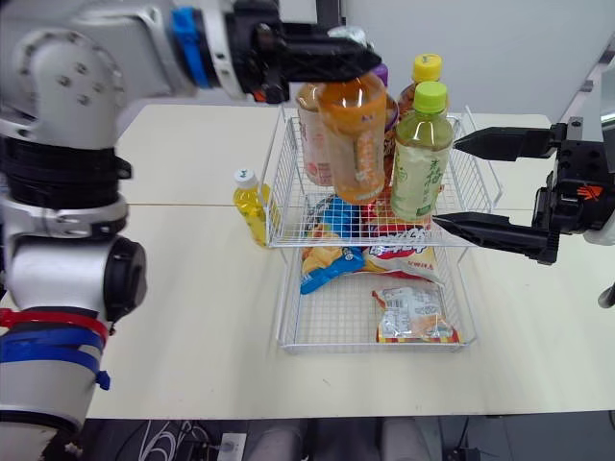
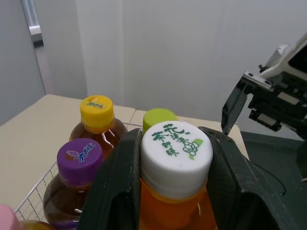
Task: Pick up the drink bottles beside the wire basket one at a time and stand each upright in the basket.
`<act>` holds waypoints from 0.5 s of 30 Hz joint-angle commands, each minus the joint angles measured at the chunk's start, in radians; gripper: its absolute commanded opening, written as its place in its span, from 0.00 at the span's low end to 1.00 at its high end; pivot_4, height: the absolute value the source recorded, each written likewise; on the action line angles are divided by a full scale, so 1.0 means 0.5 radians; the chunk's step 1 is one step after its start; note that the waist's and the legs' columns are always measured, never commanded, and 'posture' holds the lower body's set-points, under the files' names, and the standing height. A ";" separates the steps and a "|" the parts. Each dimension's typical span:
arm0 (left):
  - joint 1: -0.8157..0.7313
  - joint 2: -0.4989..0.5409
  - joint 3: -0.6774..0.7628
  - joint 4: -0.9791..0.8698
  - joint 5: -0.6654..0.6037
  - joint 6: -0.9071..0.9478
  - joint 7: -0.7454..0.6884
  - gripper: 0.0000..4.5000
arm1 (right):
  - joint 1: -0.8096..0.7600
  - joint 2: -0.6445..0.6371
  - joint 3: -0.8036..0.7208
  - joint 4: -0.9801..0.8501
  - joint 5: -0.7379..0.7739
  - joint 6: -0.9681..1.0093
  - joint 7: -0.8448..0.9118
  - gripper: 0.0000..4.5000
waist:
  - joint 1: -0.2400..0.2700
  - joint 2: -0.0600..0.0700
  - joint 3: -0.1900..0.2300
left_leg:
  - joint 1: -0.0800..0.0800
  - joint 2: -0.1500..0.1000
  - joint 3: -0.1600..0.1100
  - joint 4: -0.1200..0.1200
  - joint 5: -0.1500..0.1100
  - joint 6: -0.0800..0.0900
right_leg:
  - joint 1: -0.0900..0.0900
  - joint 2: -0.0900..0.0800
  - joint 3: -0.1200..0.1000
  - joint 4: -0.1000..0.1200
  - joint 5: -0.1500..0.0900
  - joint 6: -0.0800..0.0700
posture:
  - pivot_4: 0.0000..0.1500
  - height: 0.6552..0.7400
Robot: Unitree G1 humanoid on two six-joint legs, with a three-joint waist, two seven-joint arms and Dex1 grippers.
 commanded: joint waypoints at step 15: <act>0.012 -0.159 0.117 0.134 0.155 -0.112 -0.024 0.31 | 0.046 -0.074 -0.192 -0.083 0.107 0.048 -0.056 1.00 | 0.009 0.000 0.000 | -0.001 -0.002 -0.002 0.001 0.000 0.000 | 0.001 -0.001 -0.002 0.000 0.000 0.000 | 1.00 1.00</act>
